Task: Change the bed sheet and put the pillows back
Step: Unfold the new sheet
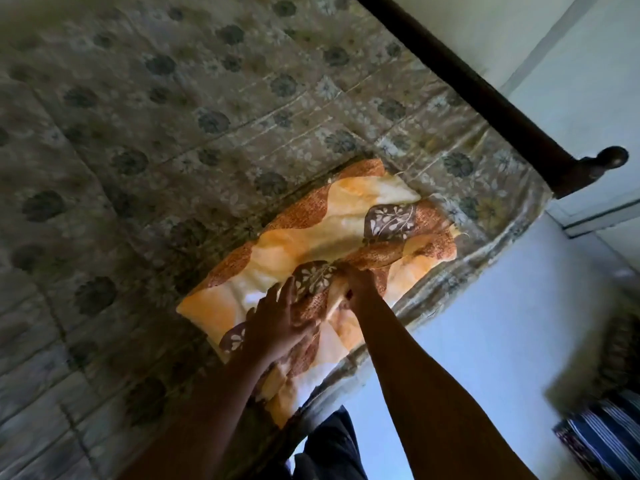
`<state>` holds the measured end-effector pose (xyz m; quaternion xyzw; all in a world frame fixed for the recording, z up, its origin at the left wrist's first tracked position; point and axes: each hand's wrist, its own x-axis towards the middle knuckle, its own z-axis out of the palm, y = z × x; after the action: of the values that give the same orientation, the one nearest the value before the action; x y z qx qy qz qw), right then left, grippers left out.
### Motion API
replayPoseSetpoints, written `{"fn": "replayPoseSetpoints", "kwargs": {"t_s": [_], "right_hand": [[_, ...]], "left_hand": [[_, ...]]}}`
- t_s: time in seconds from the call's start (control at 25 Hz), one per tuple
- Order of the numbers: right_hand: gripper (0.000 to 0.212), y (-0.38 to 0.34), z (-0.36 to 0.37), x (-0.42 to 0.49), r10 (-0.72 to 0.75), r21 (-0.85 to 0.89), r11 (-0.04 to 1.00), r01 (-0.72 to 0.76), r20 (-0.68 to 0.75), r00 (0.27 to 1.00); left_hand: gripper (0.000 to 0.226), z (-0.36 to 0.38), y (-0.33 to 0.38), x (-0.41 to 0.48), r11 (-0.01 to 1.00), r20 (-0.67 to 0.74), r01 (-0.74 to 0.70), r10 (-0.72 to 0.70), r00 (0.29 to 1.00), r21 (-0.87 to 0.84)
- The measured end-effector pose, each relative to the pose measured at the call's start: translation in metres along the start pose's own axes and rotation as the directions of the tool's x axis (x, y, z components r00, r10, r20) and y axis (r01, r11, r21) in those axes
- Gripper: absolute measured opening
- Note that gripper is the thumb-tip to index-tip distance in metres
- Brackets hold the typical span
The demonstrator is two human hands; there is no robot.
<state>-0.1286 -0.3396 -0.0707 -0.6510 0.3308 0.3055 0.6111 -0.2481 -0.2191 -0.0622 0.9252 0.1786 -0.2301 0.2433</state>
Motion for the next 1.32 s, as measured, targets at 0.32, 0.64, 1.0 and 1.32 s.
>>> {"fn": "replayPoseSetpoints", "kwargs": {"t_s": [0.32, 0.64, 1.0, 1.32], "right_hand": [[0.017, -0.111, 0.098, 0.014, -0.049, -0.139, 0.987, 0.085, 0.250, 0.967], [0.021, -0.181, 0.195, 0.031, -0.004, -0.082, 0.994, 0.071, 0.622, 0.783], [0.027, -0.113, 0.110, 0.080, -0.143, -0.594, 0.614, 0.520, 0.564, 0.813], [0.062, -0.109, 0.065, 0.066, -0.144, -0.410, -0.182, 0.893, 0.910, 0.389]], "left_hand": [[0.035, -0.061, 0.006, 0.069, 0.892, -0.235, 0.388, -0.438, 0.868, -0.231], [0.072, -0.185, -0.062, 0.133, 0.940, -0.544, 0.315, -0.335, 0.769, -0.134], [0.070, -0.062, -0.056, 0.131, 0.996, -0.085, 0.086, -0.082, 0.993, 0.039], [0.068, -0.067, -0.022, 0.113, 0.993, -0.113, 0.071, -0.082, 0.990, -0.094]]}}
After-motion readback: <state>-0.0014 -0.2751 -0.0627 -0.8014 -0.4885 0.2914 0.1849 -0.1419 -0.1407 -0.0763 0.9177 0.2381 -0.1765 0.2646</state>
